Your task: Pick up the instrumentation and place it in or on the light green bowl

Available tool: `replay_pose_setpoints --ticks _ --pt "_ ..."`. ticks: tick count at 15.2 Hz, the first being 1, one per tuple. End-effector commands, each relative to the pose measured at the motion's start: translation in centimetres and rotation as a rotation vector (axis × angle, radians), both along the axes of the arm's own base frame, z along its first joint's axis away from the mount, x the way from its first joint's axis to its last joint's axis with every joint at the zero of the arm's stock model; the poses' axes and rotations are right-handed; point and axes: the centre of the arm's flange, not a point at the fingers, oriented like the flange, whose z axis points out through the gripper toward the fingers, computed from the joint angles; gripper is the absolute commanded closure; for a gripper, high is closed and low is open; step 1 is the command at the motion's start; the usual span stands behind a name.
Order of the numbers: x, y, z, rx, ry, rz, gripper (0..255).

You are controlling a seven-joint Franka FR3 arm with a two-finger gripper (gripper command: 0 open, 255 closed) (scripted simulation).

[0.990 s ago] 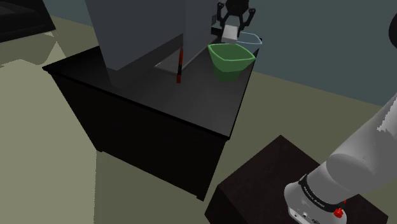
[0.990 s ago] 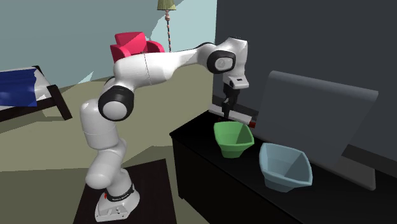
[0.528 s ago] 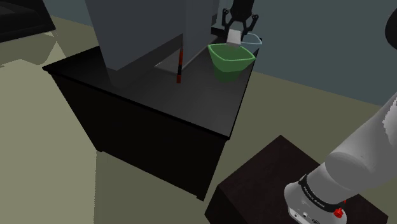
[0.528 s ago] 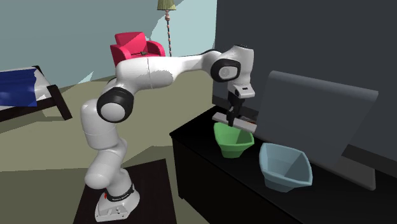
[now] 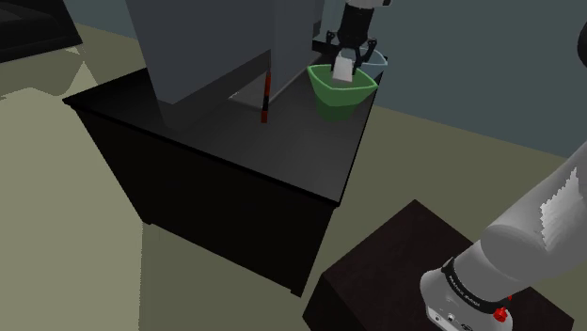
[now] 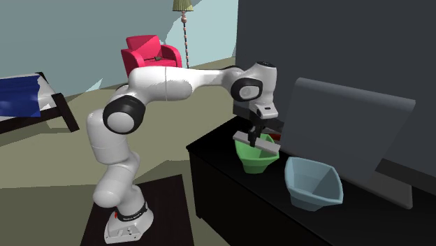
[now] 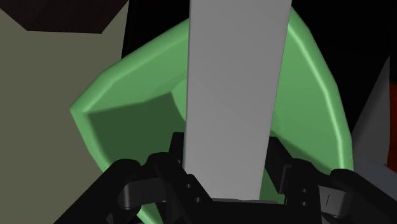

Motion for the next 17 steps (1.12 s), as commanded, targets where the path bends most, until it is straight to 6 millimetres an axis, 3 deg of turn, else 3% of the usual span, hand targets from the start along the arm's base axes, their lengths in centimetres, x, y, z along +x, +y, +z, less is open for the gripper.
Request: replay_pose_setpoints --ticks 1,8,9,14,17 --pt "0.0 0.1 -0.7 0.000 -0.001 0.000 255" --pt "0.0 0.1 -0.7 0.000 -0.001 0.000 255" --pt "0.0 0.1 -0.7 0.000 -0.001 0.000 0" --pt "0.0 0.1 -0.7 0.000 -0.001 0.000 0" --pt "-0.1 0.1 3.3 0.000 -0.001 0.000 0"
